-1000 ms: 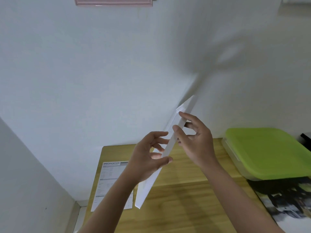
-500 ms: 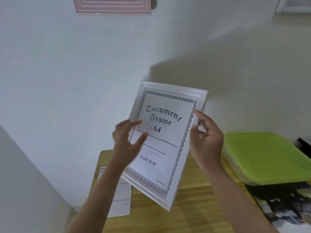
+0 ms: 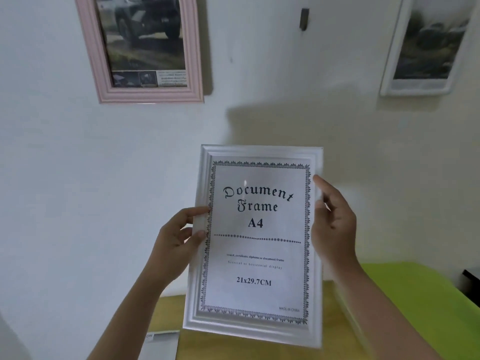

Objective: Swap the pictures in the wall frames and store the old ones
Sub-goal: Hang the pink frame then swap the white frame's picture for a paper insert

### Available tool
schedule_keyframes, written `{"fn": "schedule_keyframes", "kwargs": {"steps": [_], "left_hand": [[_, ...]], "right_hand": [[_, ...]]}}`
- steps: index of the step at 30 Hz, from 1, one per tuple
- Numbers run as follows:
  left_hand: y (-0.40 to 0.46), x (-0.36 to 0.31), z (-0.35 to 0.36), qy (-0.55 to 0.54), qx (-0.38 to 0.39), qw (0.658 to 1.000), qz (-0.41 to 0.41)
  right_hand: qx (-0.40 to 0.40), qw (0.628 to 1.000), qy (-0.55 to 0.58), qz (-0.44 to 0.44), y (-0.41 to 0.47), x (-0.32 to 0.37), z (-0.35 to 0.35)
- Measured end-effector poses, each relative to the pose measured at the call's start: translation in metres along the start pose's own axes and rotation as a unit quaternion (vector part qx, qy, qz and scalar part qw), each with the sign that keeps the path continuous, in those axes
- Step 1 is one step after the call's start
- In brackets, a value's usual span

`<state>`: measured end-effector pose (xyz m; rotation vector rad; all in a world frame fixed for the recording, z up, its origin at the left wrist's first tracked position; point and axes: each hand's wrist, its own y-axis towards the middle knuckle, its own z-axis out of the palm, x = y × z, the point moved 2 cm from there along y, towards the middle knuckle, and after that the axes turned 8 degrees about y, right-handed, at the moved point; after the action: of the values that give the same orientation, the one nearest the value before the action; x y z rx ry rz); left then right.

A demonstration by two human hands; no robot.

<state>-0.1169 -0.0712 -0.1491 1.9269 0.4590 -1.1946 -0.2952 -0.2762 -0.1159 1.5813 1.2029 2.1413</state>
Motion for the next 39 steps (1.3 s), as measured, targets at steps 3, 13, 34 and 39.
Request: {"fn": "schedule_keyframes", "kwargs": {"steps": [3,13,34,39], "left_hand": [[0.041,-0.031,0.016,0.025,-0.008,0.998,0.053],[0.166,-0.125,0.067,0.047,-0.050,0.979,0.190],[0.220,-0.113,0.072,0.132,-0.119,0.959,0.219],[0.224,-0.105,0.072,0.120,-0.120,0.959,0.228]], "right_hand": [[0.004,0.999,0.013,-0.045,0.058,0.010,-0.011],[0.004,0.988,0.032,-0.151,0.230,0.022,-0.043],[0.013,0.982,0.077,-0.175,0.294,-0.029,-0.008],[0.022,0.981,0.076,-0.177,0.295,-0.028,-0.004]]}}
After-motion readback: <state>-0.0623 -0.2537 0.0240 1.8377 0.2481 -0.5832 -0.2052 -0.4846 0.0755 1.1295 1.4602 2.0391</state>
